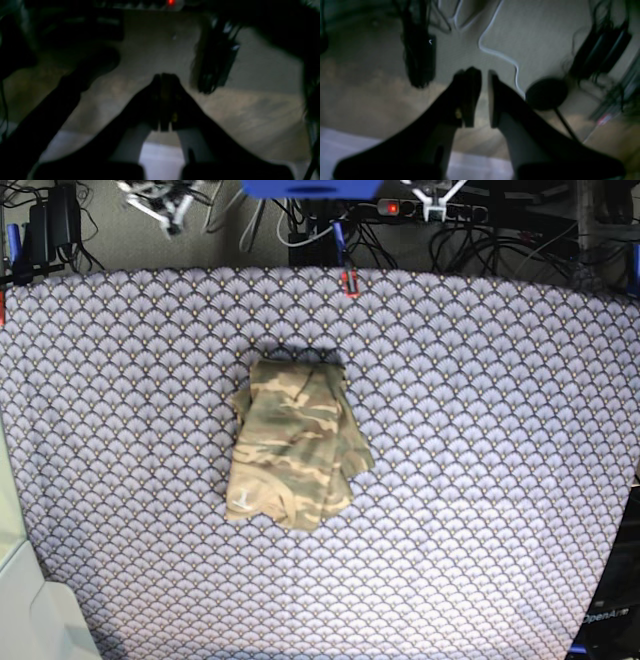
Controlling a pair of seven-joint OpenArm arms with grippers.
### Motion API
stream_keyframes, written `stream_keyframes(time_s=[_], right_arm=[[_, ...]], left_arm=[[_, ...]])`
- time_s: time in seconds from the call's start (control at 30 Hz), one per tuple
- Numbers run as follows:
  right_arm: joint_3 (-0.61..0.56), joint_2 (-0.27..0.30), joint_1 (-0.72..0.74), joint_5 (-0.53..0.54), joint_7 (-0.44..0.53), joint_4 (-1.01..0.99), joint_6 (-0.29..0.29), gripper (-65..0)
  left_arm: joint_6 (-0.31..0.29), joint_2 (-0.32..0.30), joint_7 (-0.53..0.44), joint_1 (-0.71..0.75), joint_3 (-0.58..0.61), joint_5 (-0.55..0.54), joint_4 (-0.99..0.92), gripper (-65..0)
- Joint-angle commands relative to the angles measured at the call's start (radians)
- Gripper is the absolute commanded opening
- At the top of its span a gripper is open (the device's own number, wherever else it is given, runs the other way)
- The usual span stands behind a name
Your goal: Fold the T-shirt properly
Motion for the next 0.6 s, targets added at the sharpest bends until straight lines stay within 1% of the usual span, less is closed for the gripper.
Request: stream_keyframes(time_s=[0.0, 0.1, 0.17, 0.2, 0.3, 0.37, 0.43, 0.47, 0.53, 0.57], right_arm=[[-0.001, 0.005, -0.014, 0.002, -0.002, -0.006, -0.048, -53.5], [-0.004, -0.033, -0.018, 0.002, 0.056, -0.011, -0.162, -53.5], [-0.001, -0.049, -0.025, 0.002, 0.098, -0.013, -0.246, -53.5], [-0.003, -0.061, -0.029, 0.002, 0.11, -0.013, -0.271, -53.5], [-0.003, -0.086, -0.037, 0.006, 0.121, -0.013, -0.278, -53.5], [0.0, -0.099, -0.038, 0.007, 0.122, -0.013, -0.281, -53.5], [0.003, -0.107, -0.038, 0.009, 0.125, -0.013, -0.284, -53.5], [0.003, -0.11, -0.04, 0.009, 0.125, -0.013, -0.301, -53.5], [0.003, -0.115, -0.044, 0.009, 0.125, -0.013, -0.37, -53.5], [0.002, -0.119, -0.046, 0.009, 0.125, -0.013, -0.395, -53.5]], left_arm=[[0.009, -0.012, -0.001, 0.001, -0.004, -0.007, -0.004, -64.4], [0.009, -0.015, 0.002, -0.005, -0.002, -0.078, -0.004, -64.4], [0.009, -0.021, 0.004, -0.012, 0.001, -0.128, -0.004, -64.3], [0.009, -0.021, 0.004, -0.012, 0.007, -0.138, -0.004, -64.2], [0.009, -0.026, -0.001, -0.015, 0.01, -0.139, -0.004, -64.2], [0.009, -0.044, -0.002, -0.02, 0.01, -0.133, -0.003, -64.2], [0.009, -0.053, -0.005, -0.035, 0.01, -0.09, -0.003, -64.2], [0.009, -0.055, -0.005, -0.038, 0.004, -0.073, -0.003, -64.2], [0.009, -0.055, -0.005, -0.048, 0.008, -0.046, -0.003, -64.1], [0.009, -0.053, -0.005, -0.048, 0.008, -0.036, -0.003, -64.1]])
